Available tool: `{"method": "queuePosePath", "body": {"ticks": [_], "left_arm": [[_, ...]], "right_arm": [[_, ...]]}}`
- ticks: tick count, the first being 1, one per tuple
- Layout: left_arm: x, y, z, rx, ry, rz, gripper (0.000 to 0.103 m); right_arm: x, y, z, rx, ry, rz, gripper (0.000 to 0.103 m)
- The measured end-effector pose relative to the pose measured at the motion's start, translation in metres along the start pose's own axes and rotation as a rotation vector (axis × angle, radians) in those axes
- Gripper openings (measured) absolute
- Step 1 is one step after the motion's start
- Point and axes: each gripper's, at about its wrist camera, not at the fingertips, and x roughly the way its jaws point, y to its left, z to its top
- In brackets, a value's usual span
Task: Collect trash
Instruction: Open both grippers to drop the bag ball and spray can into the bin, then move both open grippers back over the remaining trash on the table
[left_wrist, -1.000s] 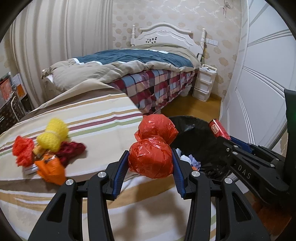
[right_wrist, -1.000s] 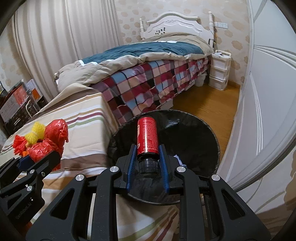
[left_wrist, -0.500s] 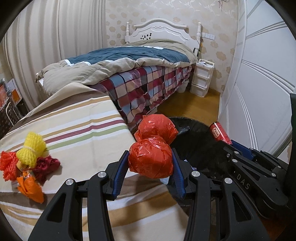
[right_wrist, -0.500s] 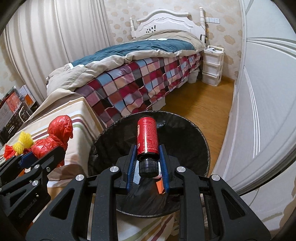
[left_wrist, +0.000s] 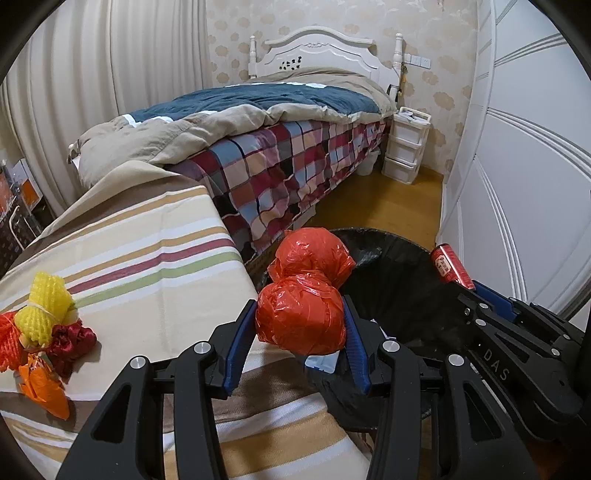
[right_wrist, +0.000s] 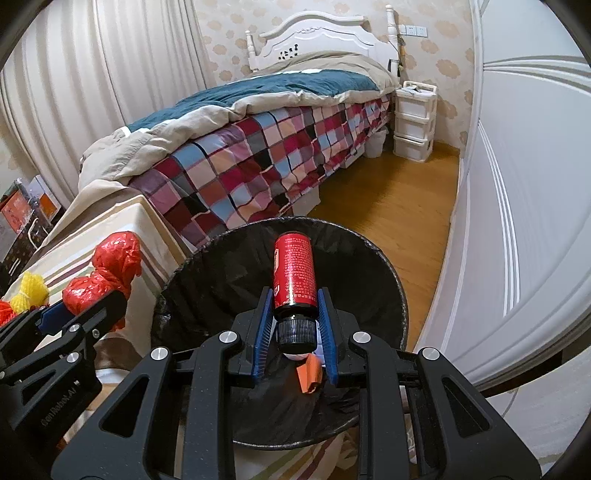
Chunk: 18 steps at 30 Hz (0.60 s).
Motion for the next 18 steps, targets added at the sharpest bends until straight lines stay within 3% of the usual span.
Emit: {"method": "queuePosePath", "body": {"ticks": [7, 11, 18], "left_arm": [[0.001, -0.001, 0.000, 0.011, -0.006, 0.012, 0.051], [-0.003, 0.003, -0.001, 0.001, -0.015, 0.021, 0.069], [-0.018, 0.018, -0.006, -0.018, -0.030, 0.054, 0.075]], "right_arm": [[0.009, -0.001, -0.001, 0.005, 0.014, -0.011, 0.024], [0.007, -0.002, -0.001, 0.014, 0.000, -0.029, 0.041], [0.000, 0.002, -0.006, 0.017, -0.006, -0.036, 0.056]]}}
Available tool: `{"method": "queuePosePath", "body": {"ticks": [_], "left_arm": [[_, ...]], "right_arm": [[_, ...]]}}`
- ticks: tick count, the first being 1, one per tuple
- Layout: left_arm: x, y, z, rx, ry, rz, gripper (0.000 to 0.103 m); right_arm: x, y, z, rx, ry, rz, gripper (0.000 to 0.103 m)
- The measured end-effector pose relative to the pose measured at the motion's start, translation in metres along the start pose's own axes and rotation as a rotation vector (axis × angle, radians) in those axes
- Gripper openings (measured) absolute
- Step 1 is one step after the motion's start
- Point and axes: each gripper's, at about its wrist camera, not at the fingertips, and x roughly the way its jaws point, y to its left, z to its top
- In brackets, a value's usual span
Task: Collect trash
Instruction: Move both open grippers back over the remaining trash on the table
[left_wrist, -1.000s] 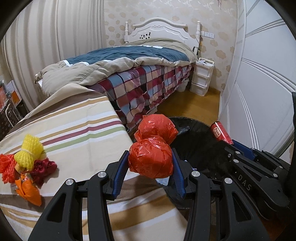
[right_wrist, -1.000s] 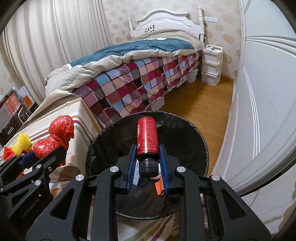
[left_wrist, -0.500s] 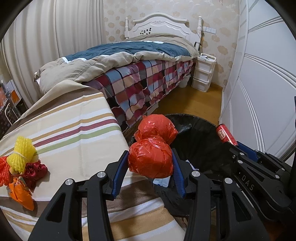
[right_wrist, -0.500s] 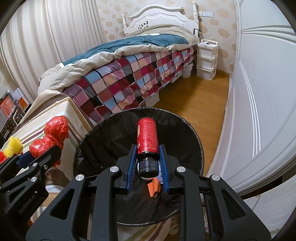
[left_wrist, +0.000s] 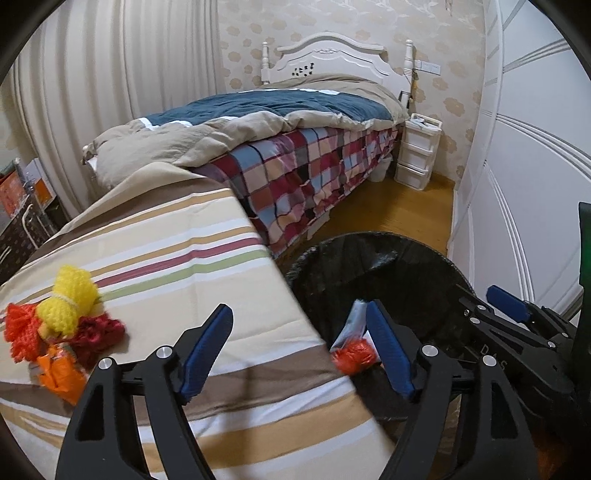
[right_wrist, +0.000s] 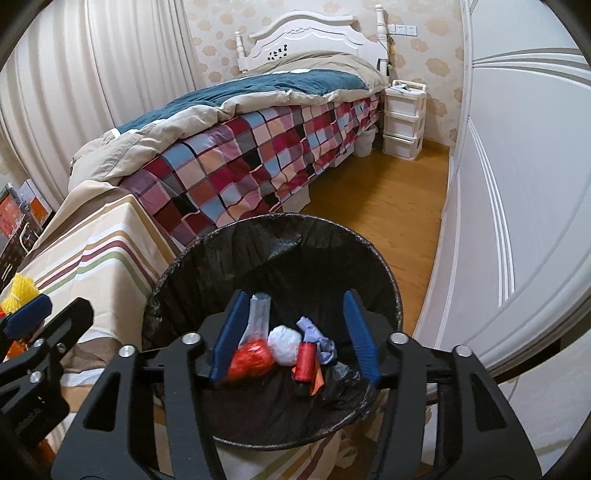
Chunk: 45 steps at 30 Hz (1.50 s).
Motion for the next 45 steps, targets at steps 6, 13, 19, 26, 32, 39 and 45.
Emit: {"method": "queuePosePath", "body": {"ticks": [6, 13, 19, 26, 32, 39, 45], "left_arm": [[-0.017, 0.025, -0.011, -0.027, -0.007, 0.031, 0.076], [-0.040, 0.070, -0.034, -0.094, -0.005, 0.088, 0.077], [-0.055, 0.112, -0.052, -0.153, 0.009, 0.157, 0.077], [-0.074, 0.153, -0.069, -0.216, 0.004, 0.223, 0.077], [-0.088, 0.185, -0.080, -0.254, -0.004, 0.280, 0.077], [-0.097, 0.224, -0.093, -0.306, 0.002, 0.343, 0.077], [-0.101, 0.253, -0.105, -0.350, 0.021, 0.379, 0.077]], "right_arm": [[-0.008, 0.016, -0.006, -0.026, 0.005, 0.020, 0.060], [-0.023, 0.048, -0.012, -0.127, -0.017, -0.003, 0.067], [-0.038, 0.066, -0.012, -0.123, -0.024, 0.074, 0.068], [-0.039, 0.115, -0.026, -0.202, 0.008, 0.149, 0.068], [-0.044, 0.161, -0.041, -0.283, 0.029, 0.212, 0.068], [-0.052, 0.207, -0.054, -0.359, 0.046, 0.288, 0.072], [-0.060, 0.239, -0.066, -0.423, 0.053, 0.329, 0.072]]}}
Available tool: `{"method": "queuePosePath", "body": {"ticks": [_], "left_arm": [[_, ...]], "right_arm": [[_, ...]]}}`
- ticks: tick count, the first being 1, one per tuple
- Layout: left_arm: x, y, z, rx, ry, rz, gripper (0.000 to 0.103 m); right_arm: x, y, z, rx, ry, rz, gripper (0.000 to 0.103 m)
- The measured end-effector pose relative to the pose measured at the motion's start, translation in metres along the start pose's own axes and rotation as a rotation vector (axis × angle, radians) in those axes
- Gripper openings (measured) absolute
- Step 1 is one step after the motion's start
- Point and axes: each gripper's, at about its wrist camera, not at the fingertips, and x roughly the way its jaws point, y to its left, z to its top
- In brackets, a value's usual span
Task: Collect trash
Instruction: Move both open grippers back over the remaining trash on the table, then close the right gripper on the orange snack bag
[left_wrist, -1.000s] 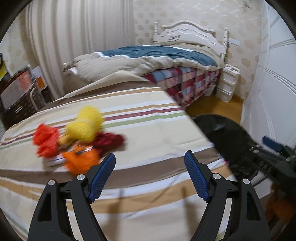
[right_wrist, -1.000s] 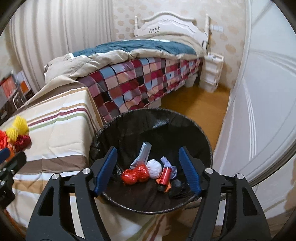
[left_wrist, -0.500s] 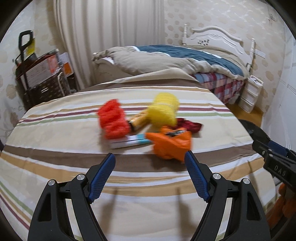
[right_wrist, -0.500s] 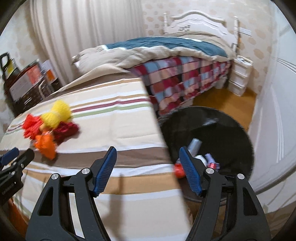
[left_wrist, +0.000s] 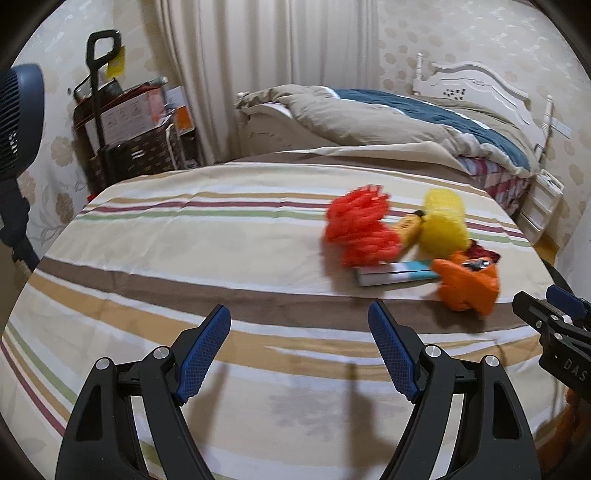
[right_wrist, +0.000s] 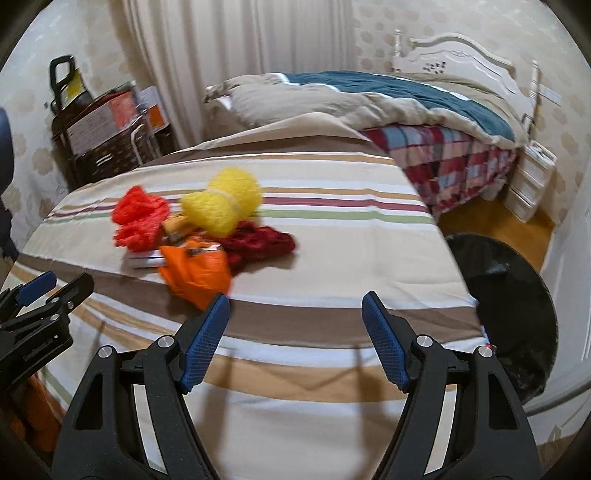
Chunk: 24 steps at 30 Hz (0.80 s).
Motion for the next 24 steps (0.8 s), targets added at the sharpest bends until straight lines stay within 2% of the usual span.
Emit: {"method": "queuePosePath", "body": {"ticks": [9, 17, 19, 20, 24], "left_arm": [[0.002, 0.020, -0.002, -0.034, -0.002, 0.015, 0.077], [0.004, 0.020, 0.000, -0.035, 0.000, 0.011, 0.077], [0.005, 0.020, 0.000, -0.034, -0.001, 0.011, 0.077], [0.005, 0.020, 0.000, -0.033, -0.001, 0.012, 0.077], [0.004, 0.018, 0.002, -0.028, -0.002, 0.007, 0.077]], "right_arm": [[0.007, 0.034, 0.002, -0.051, 0.017, 0.043, 0.073], [0.022, 0.050, 0.010, -0.074, 0.033, 0.058, 0.072], [0.026, 0.055, 0.009, -0.084, 0.044, 0.060, 0.060], [0.029, 0.057, 0.008, -0.092, 0.059, 0.067, 0.048], [0.026, 0.056, 0.006, -0.096, 0.062, 0.072, 0.047]]}}
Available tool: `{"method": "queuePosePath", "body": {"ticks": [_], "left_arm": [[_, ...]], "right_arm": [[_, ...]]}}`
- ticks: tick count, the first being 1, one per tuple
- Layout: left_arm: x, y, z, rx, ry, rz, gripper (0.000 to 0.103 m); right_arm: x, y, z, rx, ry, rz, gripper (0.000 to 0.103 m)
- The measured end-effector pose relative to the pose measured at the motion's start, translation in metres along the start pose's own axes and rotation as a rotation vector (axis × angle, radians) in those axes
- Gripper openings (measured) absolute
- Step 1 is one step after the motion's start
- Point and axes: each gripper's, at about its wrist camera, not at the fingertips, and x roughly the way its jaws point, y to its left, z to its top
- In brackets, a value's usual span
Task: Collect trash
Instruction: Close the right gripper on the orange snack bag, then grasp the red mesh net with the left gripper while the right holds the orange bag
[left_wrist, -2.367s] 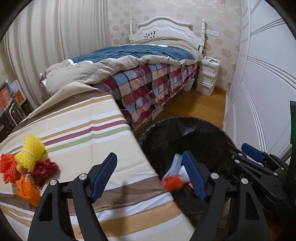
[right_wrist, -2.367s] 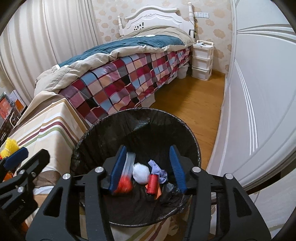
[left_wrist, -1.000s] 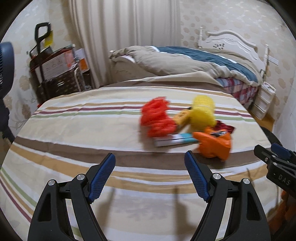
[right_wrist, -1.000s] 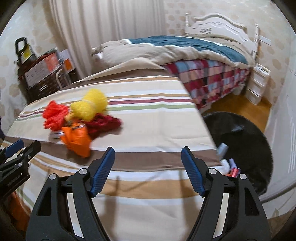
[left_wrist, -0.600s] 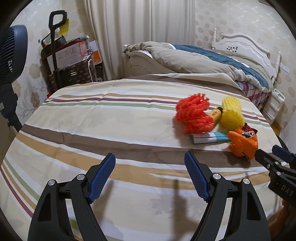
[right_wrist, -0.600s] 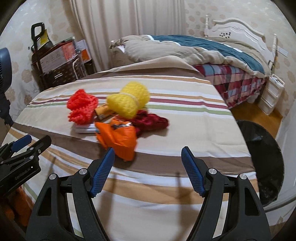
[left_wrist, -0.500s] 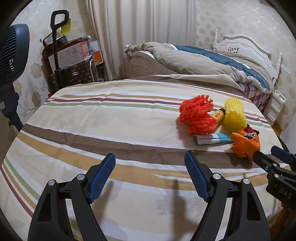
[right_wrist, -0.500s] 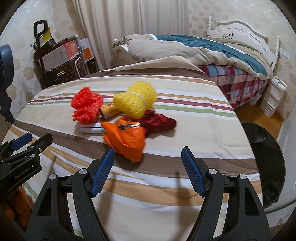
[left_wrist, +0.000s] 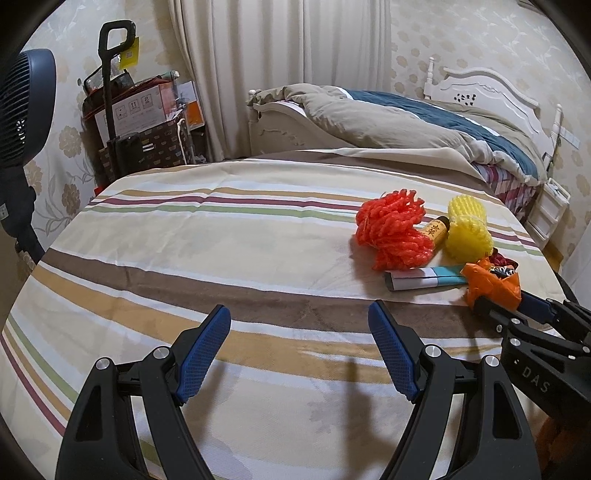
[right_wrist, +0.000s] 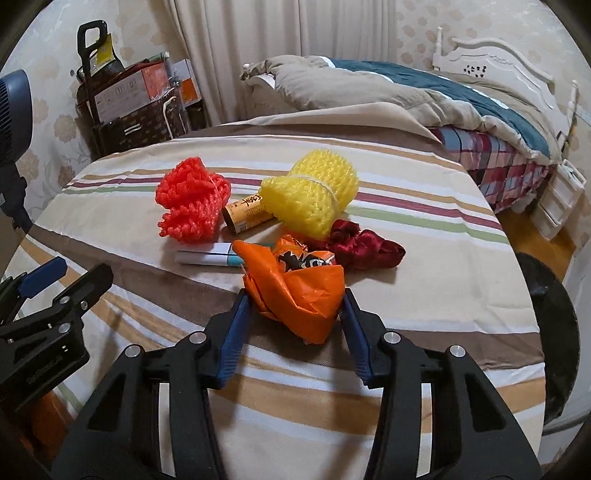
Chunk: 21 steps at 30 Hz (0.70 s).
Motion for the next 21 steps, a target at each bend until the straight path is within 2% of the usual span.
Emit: {"method": "queuePosePath", "body": {"ticks": [7, 16, 21], "left_arm": [[0.000, -0.009, 0.001, 0.014, -0.005, -0.023, 0.077], [0.002, -0.028, 0.004, 0.036, -0.009, -0.052, 0.077], [0.005, -0.038, 0.006, 0.050, -0.014, -0.064, 0.077]], "right_arm": [[-0.013, -0.019, -0.013, 0.029, -0.005, -0.030, 0.046], [-0.023, -0.073, -0.022, 0.135, -0.011, -0.121, 0.046], [-0.020, -0.096, -0.019, 0.175, -0.012, -0.145, 0.046]]}}
